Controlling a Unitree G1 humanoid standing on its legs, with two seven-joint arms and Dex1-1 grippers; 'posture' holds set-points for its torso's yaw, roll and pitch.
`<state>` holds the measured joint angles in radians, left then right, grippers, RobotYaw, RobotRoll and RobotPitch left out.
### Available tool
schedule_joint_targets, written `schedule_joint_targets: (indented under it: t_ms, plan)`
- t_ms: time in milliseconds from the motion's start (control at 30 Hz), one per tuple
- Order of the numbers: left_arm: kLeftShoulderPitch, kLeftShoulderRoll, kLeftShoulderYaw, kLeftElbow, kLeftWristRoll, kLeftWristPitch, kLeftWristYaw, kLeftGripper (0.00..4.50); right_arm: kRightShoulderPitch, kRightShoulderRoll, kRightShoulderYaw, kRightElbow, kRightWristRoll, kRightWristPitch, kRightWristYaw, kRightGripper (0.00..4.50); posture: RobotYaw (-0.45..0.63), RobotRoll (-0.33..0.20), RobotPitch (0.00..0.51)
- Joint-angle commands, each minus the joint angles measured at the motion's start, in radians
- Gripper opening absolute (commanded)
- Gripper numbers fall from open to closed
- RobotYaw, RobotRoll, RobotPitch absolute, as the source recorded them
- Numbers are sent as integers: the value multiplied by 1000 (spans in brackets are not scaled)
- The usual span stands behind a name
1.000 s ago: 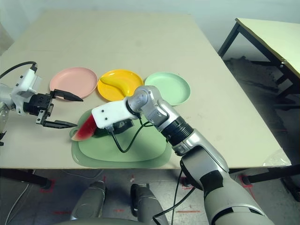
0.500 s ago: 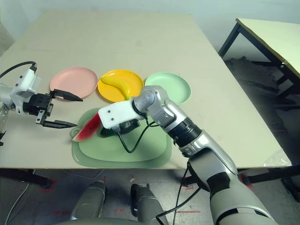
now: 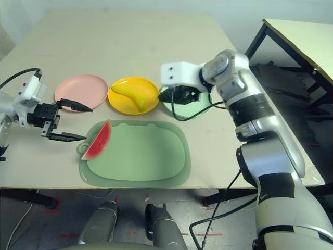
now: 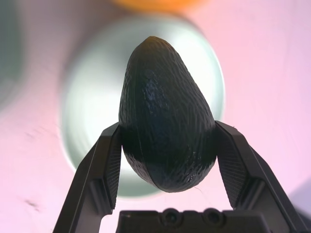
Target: Place the fruits into color-matched plates.
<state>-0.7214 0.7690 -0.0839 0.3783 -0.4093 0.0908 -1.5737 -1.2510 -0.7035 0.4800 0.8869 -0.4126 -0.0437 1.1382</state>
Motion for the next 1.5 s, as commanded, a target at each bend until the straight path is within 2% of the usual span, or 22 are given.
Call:
schedule_joint_targets:
  t_ms: [33,167,300,767,900,1000,1167,1333,1433,1500]
  plan:
    - [-8,-6,12,-19,-1,86,37,4500,0,21,-13,86,-17,-42,-54,3080,203,0,143]
    - [-12,-15,6,-53,34,146,122,4500,9,59,-19,167,-29,-83,-170,3080,209,0,143]
    - [11,-12,-12,-88,65,138,142,4500,11,85,-12,243,-46,-118,-248,3080,219,0,143]
    - [21,10,-9,-79,105,85,112,4500,21,79,-18,291,-45,-172,-280,3080,228,0,137]
    - [4,8,-6,-60,116,45,99,4500,23,47,-25,229,-37,-188,-252,4419,236,0,133]
    - [-24,20,2,-15,138,-29,89,4500,63,17,-58,88,12,-153,-165,4465,249,0,131]
    - [-84,44,5,77,166,-178,36,4500,203,-55,-156,-302,121,55,-9,4465,258,0,124]
    - [-160,63,-54,162,153,-402,-40,4500,431,-33,-330,-823,412,535,96,4465,254,0,118]
    - [-213,91,-157,226,144,-554,-41,4500,595,-2,-420,-1076,589,785,81,4465,245,0,122]
    - [-257,103,-244,272,128,-661,-41,4500,705,59,-494,-1200,697,950,13,4465,242,0,126]
